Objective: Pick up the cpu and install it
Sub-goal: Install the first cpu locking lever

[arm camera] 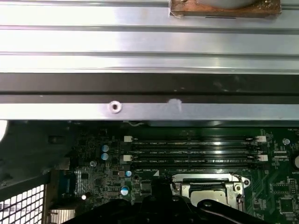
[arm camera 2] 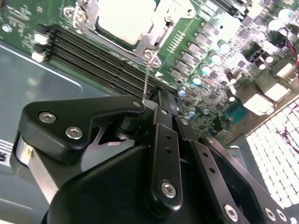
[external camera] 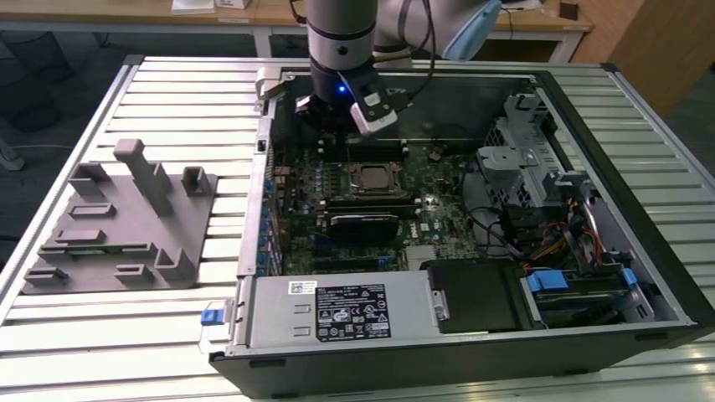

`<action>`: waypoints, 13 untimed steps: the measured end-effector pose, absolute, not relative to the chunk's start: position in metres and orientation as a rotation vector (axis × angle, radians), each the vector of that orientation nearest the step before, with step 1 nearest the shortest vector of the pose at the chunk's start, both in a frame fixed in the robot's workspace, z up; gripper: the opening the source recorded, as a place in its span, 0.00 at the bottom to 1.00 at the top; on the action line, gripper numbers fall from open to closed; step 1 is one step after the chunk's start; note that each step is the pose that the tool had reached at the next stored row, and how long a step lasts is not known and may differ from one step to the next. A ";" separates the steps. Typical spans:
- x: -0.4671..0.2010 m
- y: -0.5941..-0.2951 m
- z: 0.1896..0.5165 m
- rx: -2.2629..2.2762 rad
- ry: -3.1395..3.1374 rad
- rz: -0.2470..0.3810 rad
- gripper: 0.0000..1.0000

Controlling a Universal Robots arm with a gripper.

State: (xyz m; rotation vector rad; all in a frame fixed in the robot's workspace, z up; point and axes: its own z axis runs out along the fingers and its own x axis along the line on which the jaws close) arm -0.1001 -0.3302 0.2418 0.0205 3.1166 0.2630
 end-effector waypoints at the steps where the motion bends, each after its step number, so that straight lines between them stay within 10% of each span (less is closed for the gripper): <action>1: -0.098 -0.330 0.242 0.020 3.117 0.263 0.11; 13: -0.086 -0.330 0.242 0.023 3.118 0.261 0.11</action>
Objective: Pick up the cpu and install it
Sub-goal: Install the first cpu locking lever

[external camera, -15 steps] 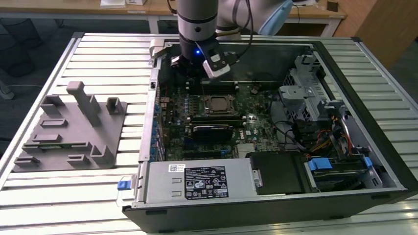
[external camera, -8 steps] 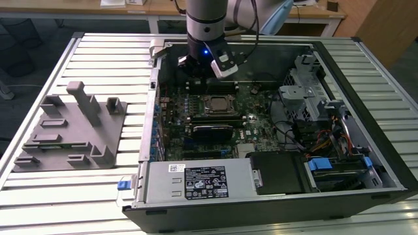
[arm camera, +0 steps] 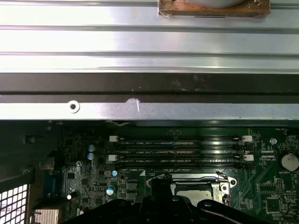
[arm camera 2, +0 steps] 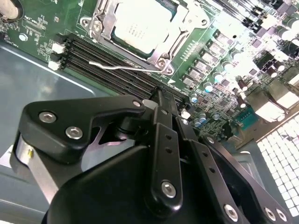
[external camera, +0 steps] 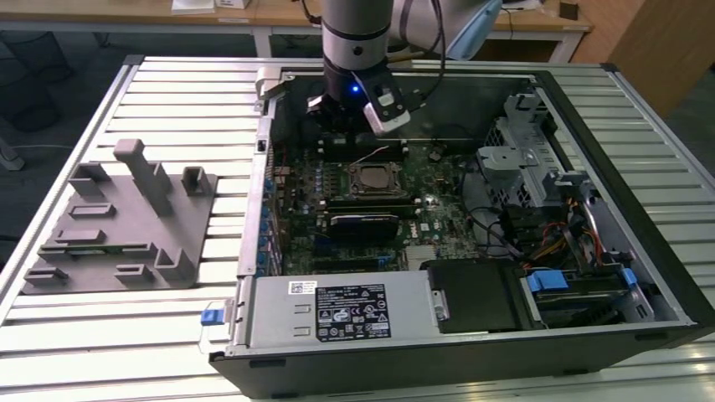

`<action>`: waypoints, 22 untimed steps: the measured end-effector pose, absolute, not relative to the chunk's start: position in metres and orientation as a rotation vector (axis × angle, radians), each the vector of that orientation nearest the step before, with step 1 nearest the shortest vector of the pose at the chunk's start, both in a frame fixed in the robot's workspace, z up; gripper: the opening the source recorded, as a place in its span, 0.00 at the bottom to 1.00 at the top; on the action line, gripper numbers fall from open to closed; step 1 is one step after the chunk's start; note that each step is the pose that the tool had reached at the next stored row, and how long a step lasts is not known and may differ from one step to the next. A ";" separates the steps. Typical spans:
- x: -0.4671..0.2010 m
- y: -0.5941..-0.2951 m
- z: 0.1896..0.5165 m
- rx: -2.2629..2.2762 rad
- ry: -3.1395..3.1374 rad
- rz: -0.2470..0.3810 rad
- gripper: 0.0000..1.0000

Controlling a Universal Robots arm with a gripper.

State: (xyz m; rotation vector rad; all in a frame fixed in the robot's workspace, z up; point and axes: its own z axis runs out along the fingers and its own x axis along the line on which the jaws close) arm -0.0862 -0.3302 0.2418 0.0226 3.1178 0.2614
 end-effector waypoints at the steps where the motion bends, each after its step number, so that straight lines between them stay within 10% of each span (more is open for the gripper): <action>1: -0.086 -0.330 0.242 0.024 3.118 0.261 0.11; 22: -0.080 -0.330 0.231 0.204 3.043 0.254 0.11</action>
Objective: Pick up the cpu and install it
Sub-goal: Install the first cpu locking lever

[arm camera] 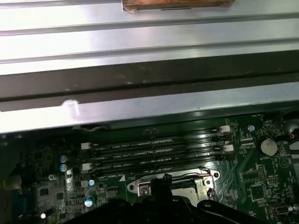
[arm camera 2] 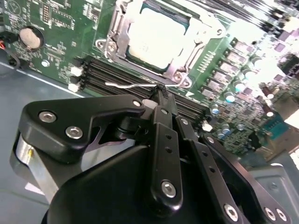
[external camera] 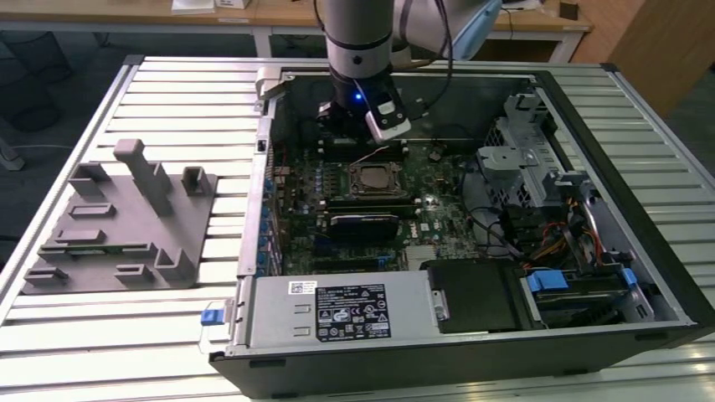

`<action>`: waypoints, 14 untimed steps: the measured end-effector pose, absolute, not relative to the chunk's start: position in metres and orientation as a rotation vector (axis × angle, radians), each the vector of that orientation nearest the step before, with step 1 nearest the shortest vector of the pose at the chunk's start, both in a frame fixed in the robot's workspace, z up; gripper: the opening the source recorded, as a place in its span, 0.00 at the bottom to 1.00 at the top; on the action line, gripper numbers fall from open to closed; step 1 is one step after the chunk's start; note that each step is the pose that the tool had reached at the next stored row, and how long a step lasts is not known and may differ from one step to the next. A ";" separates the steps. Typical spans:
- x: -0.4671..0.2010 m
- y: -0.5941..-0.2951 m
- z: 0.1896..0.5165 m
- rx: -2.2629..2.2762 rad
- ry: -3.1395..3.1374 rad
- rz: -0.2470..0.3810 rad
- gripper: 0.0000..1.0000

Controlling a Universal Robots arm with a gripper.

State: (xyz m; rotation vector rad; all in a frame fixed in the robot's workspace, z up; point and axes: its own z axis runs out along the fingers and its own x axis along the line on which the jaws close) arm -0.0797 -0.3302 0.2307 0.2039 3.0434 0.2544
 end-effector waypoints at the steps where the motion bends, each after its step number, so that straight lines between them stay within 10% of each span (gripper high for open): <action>1: -0.078 -0.330 0.230 0.206 3.043 0.255 0.11; 14: -0.067 -0.326 0.223 0.214 3.026 0.252 0.11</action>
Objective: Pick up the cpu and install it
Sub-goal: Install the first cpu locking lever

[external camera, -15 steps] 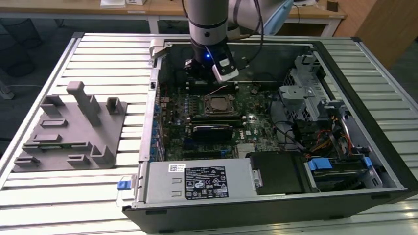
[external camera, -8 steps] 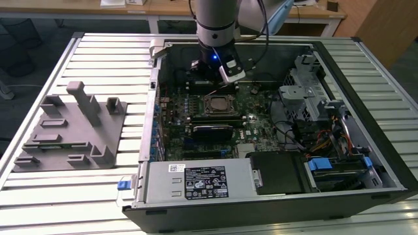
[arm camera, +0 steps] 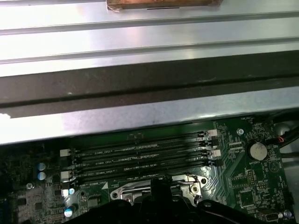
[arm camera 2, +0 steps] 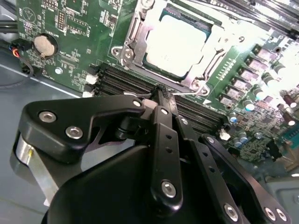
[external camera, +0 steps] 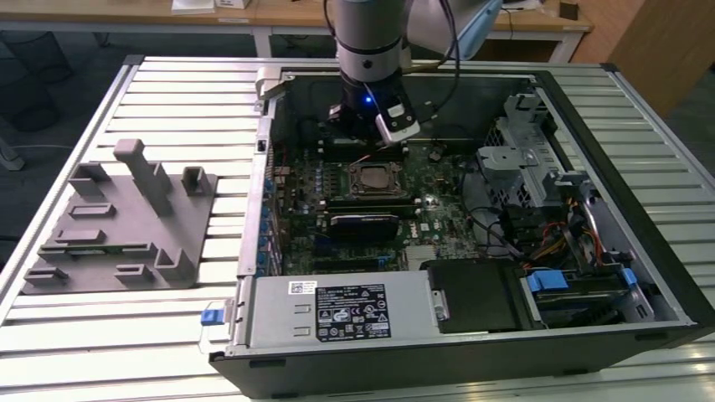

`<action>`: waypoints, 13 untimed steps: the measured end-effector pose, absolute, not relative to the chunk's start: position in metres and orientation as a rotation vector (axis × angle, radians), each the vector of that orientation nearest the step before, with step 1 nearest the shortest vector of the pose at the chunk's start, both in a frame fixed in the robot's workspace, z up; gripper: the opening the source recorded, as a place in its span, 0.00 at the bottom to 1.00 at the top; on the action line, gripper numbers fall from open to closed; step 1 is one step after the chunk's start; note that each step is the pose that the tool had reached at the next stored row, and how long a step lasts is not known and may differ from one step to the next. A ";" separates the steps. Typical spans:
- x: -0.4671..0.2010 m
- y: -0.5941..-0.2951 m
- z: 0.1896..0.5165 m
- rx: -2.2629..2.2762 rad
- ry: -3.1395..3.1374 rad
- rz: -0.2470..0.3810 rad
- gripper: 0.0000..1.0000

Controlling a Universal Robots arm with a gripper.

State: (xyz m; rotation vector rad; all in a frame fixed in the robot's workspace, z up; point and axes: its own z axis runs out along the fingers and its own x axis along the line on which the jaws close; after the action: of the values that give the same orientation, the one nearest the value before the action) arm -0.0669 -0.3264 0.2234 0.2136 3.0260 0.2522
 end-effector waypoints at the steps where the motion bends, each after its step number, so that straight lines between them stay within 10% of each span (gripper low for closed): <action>1: -0.067 -0.326 0.223 0.214 3.022 0.252 0.11; 13: -0.068 -0.326 0.211 0.217 3.010 0.262 0.11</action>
State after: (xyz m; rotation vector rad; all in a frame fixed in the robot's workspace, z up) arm -0.0675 -0.3259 0.2112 0.2167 3.0103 0.2624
